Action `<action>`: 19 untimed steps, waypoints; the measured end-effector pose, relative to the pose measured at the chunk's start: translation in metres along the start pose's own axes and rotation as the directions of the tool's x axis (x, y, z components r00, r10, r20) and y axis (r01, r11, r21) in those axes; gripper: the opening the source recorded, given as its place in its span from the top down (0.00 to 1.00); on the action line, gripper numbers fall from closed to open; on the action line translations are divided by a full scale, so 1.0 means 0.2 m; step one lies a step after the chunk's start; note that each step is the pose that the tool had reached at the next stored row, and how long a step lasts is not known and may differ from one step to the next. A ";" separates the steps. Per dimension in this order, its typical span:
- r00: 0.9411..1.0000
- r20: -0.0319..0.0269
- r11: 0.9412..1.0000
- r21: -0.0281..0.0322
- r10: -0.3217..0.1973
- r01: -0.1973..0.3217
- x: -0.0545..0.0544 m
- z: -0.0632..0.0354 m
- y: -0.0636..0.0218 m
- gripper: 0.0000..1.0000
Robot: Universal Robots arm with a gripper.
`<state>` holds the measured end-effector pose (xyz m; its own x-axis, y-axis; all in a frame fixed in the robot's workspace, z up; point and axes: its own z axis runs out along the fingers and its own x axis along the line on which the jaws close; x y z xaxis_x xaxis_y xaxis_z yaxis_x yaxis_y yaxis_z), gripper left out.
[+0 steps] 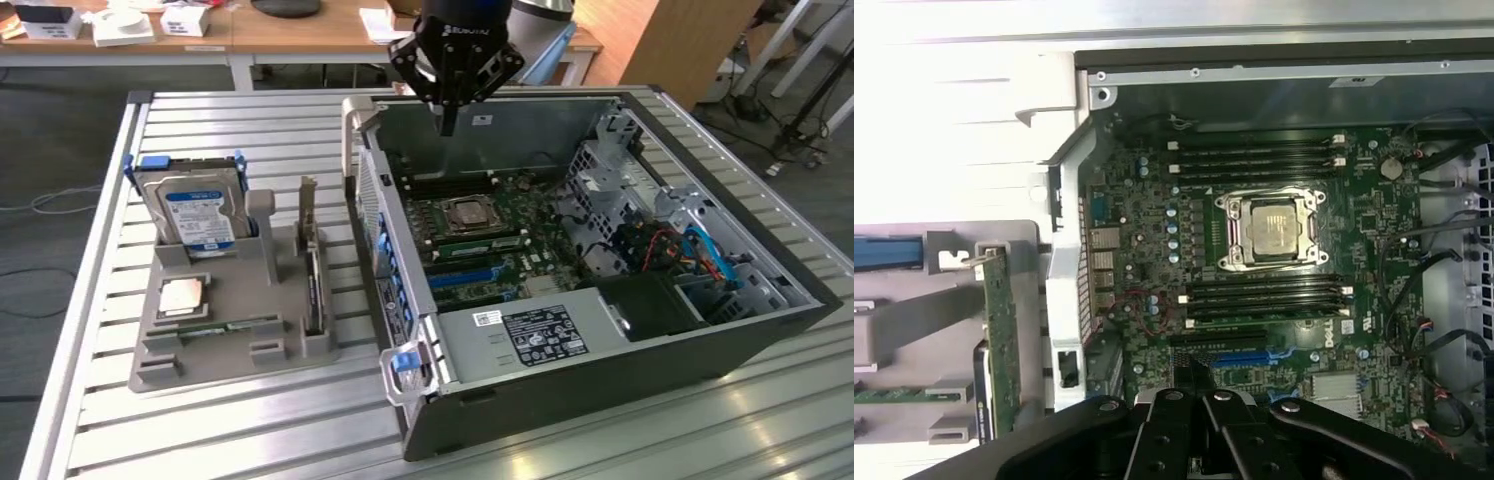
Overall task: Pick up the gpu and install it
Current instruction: 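Reach for the gpu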
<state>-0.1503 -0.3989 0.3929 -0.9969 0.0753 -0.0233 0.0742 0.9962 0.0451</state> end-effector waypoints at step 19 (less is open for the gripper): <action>1.000 0.000 1.000 0.000 0.000 0.000 0.30 -0.001 -0.023 0.89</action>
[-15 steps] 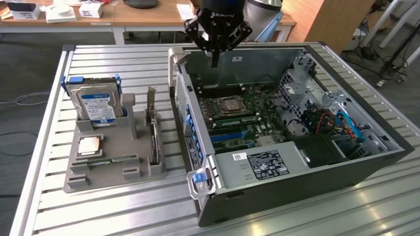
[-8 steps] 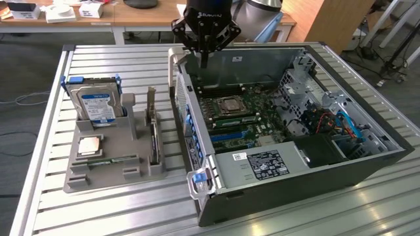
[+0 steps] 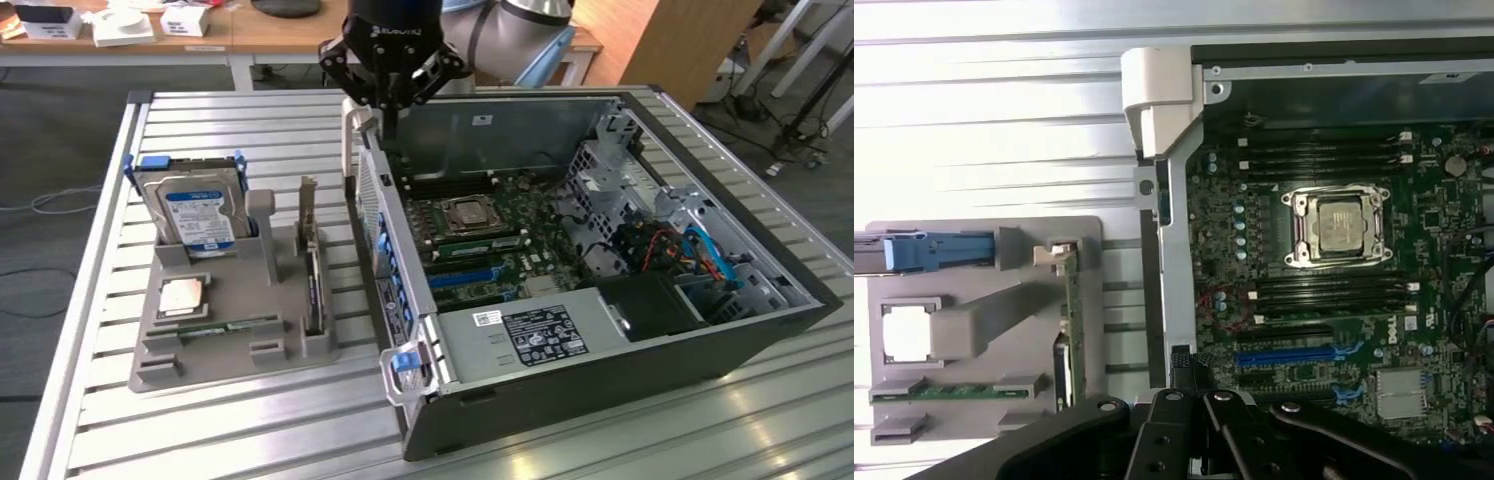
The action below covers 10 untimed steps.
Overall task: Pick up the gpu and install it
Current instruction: 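Reach for the gpu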
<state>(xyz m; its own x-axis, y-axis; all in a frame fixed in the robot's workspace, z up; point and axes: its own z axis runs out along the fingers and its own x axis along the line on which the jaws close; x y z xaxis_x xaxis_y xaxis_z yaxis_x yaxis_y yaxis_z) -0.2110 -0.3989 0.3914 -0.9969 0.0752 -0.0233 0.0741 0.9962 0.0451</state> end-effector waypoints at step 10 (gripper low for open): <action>1.000 0.000 1.000 0.000 0.000 0.000 0.16 -0.001 -0.012 0.89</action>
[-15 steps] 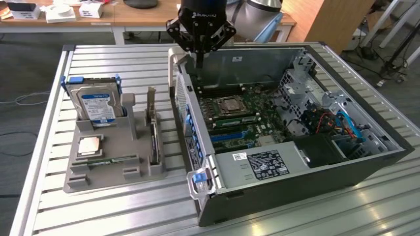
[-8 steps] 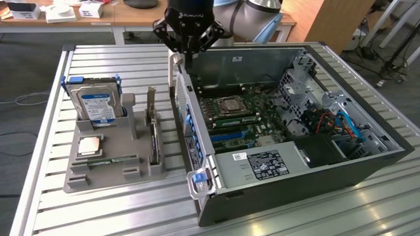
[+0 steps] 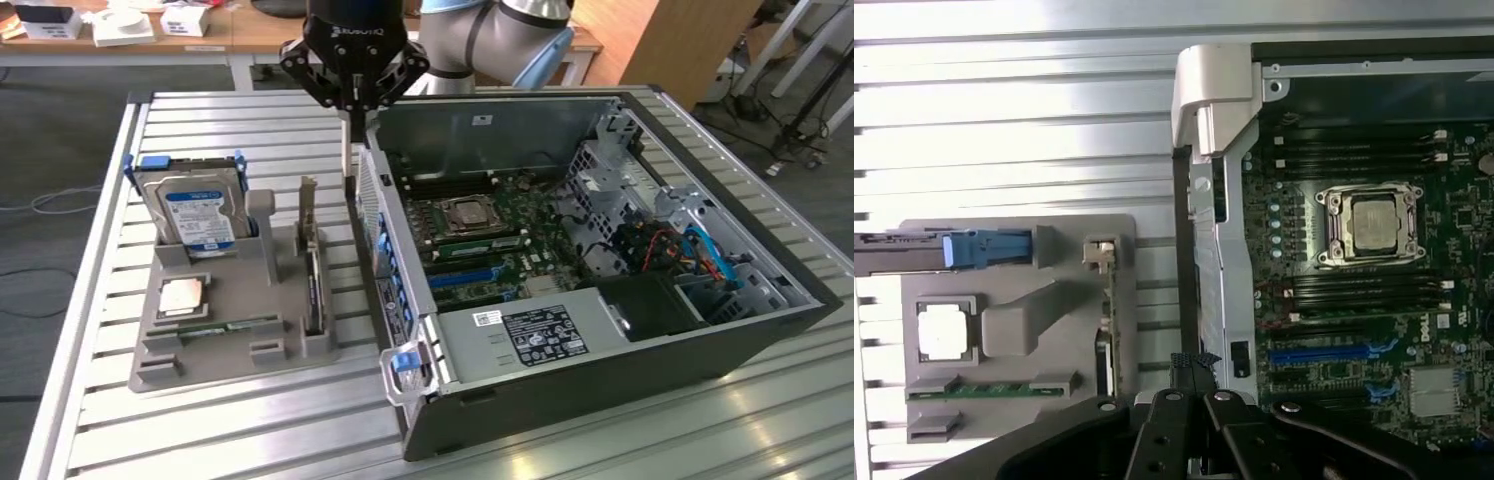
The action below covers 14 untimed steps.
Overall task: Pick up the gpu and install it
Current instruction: 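Reach for the gpu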
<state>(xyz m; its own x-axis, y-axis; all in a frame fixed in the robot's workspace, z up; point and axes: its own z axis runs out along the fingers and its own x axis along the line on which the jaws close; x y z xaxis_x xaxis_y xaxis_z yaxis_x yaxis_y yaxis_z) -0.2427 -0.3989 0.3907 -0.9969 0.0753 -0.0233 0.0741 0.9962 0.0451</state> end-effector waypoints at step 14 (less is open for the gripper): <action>1.000 0.000 1.000 0.000 0.000 0.000 0.16 -0.001 -0.012 0.89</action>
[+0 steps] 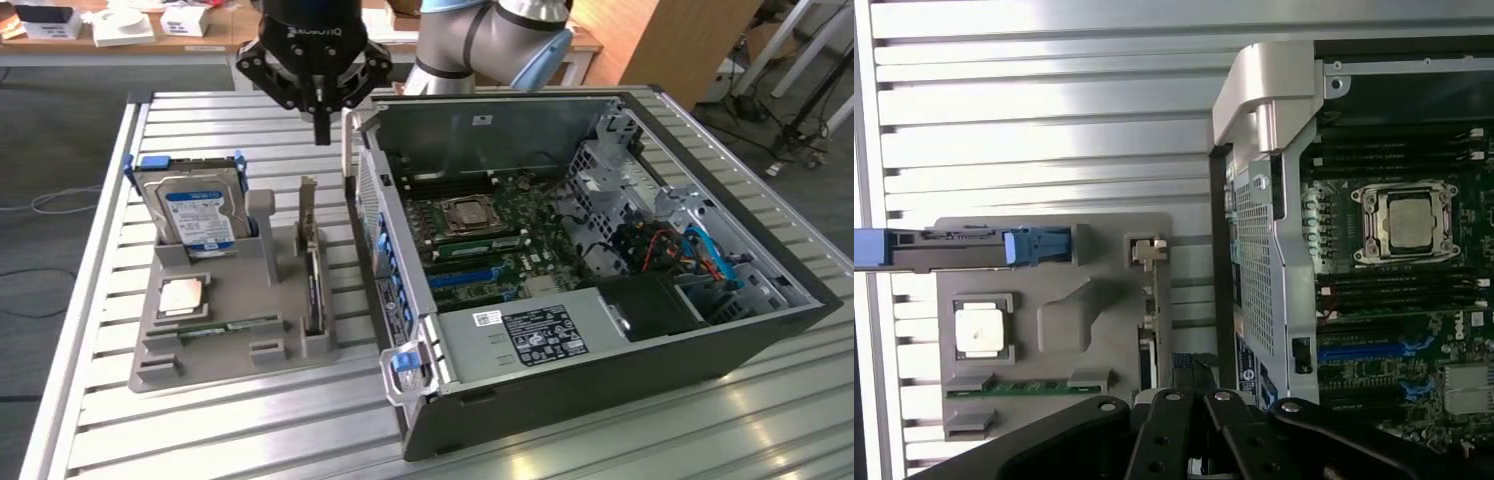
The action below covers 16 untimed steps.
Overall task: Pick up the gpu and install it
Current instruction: 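Reach for the gpu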
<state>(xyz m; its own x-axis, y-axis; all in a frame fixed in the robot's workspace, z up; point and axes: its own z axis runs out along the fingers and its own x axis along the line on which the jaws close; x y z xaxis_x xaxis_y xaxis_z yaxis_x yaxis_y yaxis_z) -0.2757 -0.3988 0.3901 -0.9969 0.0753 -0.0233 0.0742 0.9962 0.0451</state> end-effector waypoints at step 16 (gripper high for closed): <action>1.000 0.000 1.000 0.000 0.000 0.000 0.06 -0.003 -0.048 0.89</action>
<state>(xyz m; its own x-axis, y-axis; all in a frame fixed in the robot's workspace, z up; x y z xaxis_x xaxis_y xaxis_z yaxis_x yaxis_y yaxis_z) -0.2881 -0.4076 0.3899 -0.9969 0.0753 -0.0232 0.0742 0.9962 0.0450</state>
